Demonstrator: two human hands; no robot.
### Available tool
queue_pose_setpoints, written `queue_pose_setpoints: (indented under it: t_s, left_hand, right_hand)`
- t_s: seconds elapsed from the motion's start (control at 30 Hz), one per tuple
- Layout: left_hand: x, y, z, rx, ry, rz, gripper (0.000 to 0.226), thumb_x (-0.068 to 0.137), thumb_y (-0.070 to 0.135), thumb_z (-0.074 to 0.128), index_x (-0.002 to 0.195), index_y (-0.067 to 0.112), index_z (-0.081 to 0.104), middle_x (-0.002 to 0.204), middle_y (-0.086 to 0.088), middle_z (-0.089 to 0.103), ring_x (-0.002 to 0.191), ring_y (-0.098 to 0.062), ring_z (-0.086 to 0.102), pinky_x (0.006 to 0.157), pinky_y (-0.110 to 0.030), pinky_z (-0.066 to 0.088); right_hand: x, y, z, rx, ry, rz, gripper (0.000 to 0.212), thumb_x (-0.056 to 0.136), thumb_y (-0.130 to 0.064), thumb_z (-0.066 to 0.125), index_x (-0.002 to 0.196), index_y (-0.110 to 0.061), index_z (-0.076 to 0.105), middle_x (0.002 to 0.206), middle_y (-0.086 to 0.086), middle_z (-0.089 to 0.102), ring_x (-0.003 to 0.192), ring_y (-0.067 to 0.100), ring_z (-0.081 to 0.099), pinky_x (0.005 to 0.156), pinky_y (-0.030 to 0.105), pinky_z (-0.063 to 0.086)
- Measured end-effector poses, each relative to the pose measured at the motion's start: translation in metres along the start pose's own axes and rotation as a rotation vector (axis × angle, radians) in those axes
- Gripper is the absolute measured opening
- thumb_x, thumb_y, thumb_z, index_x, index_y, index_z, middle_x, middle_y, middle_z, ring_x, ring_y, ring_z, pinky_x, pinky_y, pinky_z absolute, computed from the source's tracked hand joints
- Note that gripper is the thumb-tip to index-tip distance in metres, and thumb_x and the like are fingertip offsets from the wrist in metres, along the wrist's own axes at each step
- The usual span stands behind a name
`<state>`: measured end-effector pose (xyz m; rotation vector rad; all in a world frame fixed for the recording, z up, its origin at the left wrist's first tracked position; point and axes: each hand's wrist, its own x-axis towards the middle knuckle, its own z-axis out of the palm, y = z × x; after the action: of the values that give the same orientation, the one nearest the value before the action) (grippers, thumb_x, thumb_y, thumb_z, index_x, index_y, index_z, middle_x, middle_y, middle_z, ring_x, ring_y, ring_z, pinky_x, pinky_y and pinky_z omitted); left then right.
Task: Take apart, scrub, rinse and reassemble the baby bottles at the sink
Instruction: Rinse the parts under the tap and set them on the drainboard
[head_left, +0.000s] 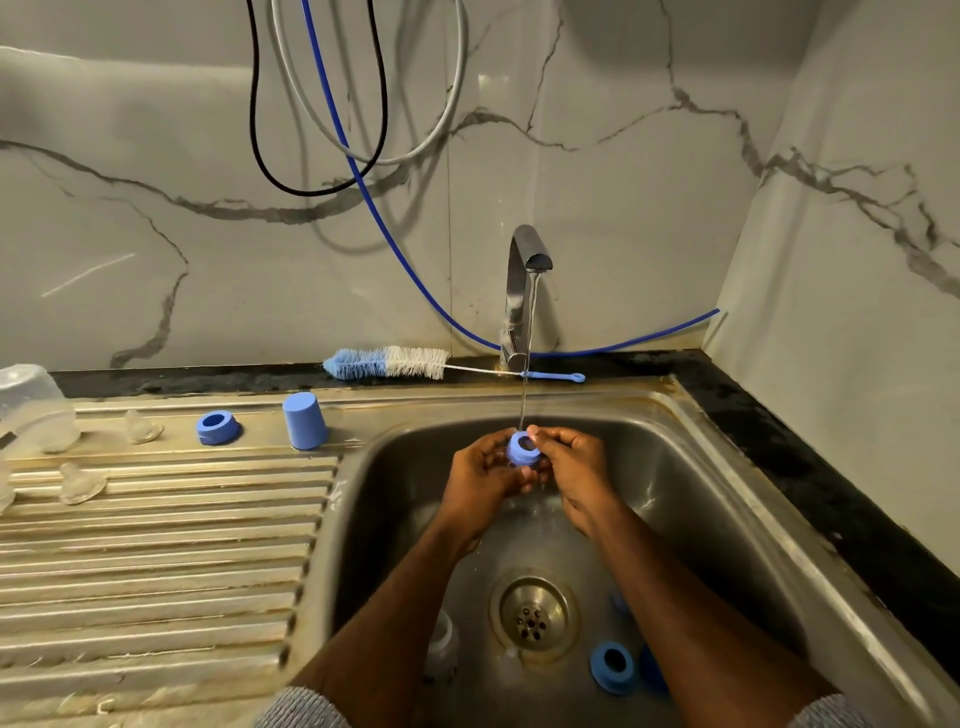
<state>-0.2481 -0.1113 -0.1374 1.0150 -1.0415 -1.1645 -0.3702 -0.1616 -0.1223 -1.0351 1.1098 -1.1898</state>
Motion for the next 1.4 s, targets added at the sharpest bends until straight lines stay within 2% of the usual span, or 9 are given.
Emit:
queue_pose_setpoints:
  t_s: [0.1, 0.33, 0.5, 0.6, 0.7, 0.97, 1.13, 1.3, 1.4]
  left_hand:
    - [0.000, -0.001, 0.001, 0.051, 0.064, 0.008, 0.040, 0.091, -0.004, 0.067, 0.130, 0.004, 0.062, 0.107, -0.012, 0.076, 0.096, -0.031, 0.075, 0.076, -0.035, 0.061]
    - [0.000, 0.001, 0.000, 0.098, 0.047, 0.028, 0.033, 0.100, 0.009, 0.060, 0.133, 0.014, 0.062, 0.110, -0.008, 0.074, 0.098, -0.025, 0.073, 0.082, -0.043, 0.061]
    - [-0.001, 0.003, 0.003, 0.298, 0.027, 0.149, 0.033, 0.097, 0.005, 0.063, 0.127, 0.016, 0.064, 0.115, -0.001, 0.073, 0.107, -0.011, 0.070, 0.093, -0.029, 0.058]
    - [0.001, 0.002, 0.004, 0.399, 0.017, 0.192, 0.037, 0.094, 0.004, 0.067, 0.131, 0.009, 0.065, 0.116, -0.002, 0.074, 0.108, -0.009, 0.070, 0.098, -0.031, 0.056]
    - [0.000, 0.001, 0.004, 0.418, 0.017, 0.203, 0.043, 0.092, 0.005, 0.070, 0.134, 0.009, 0.063, 0.120, -0.002, 0.073, 0.110, -0.009, 0.069, 0.100, -0.034, 0.056]
    - [-0.002, 0.003, 0.004, 0.264, 0.045, 0.174, 0.039, 0.095, 0.005, 0.066, 0.132, 0.019, 0.065, 0.118, 0.001, 0.073, 0.112, -0.012, 0.069, 0.099, -0.031, 0.055]
    - [0.001, 0.003, 0.005, 0.070, 0.088, 0.073, 0.035, 0.097, 0.003, 0.061, 0.132, 0.008, 0.064, 0.118, -0.008, 0.074, 0.110, -0.022, 0.071, 0.095, -0.036, 0.058]
    - [0.004, 0.005, 0.007, -0.043, 0.173, -0.056, 0.021, 0.103, 0.015, 0.055, 0.114, 0.005, 0.070, 0.103, -0.018, 0.076, 0.094, -0.029, 0.073, 0.086, -0.042, 0.061]
    - [0.005, 0.004, 0.003, -0.037, 0.234, -0.097, 0.034, 0.103, 0.028, 0.057, 0.105, -0.002, 0.073, 0.090, -0.020, 0.075, 0.078, -0.025, 0.073, 0.076, -0.041, 0.062]
  right_hand:
    - [-0.002, -0.002, -0.001, 0.019, -0.064, 0.052, 0.015, 0.096, -0.010, 0.064, 0.099, 0.001, 0.072, 0.078, 0.016, 0.073, 0.055, 0.017, 0.066, 0.049, 0.025, 0.054]
    - [-0.004, -0.006, -0.008, 0.133, -0.207, 0.114, 0.013, 0.097, -0.008, 0.060, 0.106, -0.003, 0.068, 0.093, 0.017, 0.073, 0.071, 0.018, 0.068, 0.059, 0.027, 0.057]
    - [-0.008, -0.006, 0.004, -0.006, -0.065, 0.108, 0.027, 0.084, -0.027, 0.079, 0.094, -0.010, 0.062, 0.087, 0.013, 0.072, 0.064, 0.017, 0.064, 0.059, 0.030, 0.055]
    - [-0.006, -0.005, 0.007, -0.068, 0.027, 0.106, 0.033, 0.080, -0.035, 0.082, 0.087, -0.013, 0.059, 0.084, 0.010, 0.071, 0.070, 0.020, 0.061, 0.067, 0.036, 0.053]
    - [-0.006, -0.005, 0.007, -0.065, 0.057, 0.111, 0.031, 0.084, -0.037, 0.078, 0.085, -0.014, 0.057, 0.084, 0.010, 0.070, 0.070, 0.021, 0.060, 0.063, 0.034, 0.051]
    - [-0.003, -0.007, 0.002, 0.036, -0.047, 0.164, 0.014, 0.099, -0.024, 0.061, 0.094, -0.011, 0.066, 0.088, 0.012, 0.070, 0.065, 0.017, 0.057, 0.057, 0.027, 0.047]
    - [-0.004, -0.013, -0.001, 0.157, -0.153, 0.163, 0.020, 0.102, -0.012, 0.051, 0.108, -0.001, 0.067, 0.085, 0.014, 0.072, 0.061, 0.015, 0.065, 0.054, 0.025, 0.052]
    - [-0.006, -0.010, 0.002, 0.072, -0.219, 0.135, 0.018, 0.101, -0.021, 0.055, 0.104, -0.008, 0.067, 0.086, 0.017, 0.069, 0.065, 0.020, 0.063, 0.058, 0.029, 0.053]
    - [-0.010, -0.006, 0.009, -0.086, -0.266, 0.057, 0.018, 0.102, -0.024, 0.056, 0.110, -0.018, 0.070, 0.087, 0.011, 0.072, 0.062, 0.015, 0.062, 0.056, 0.028, 0.052]
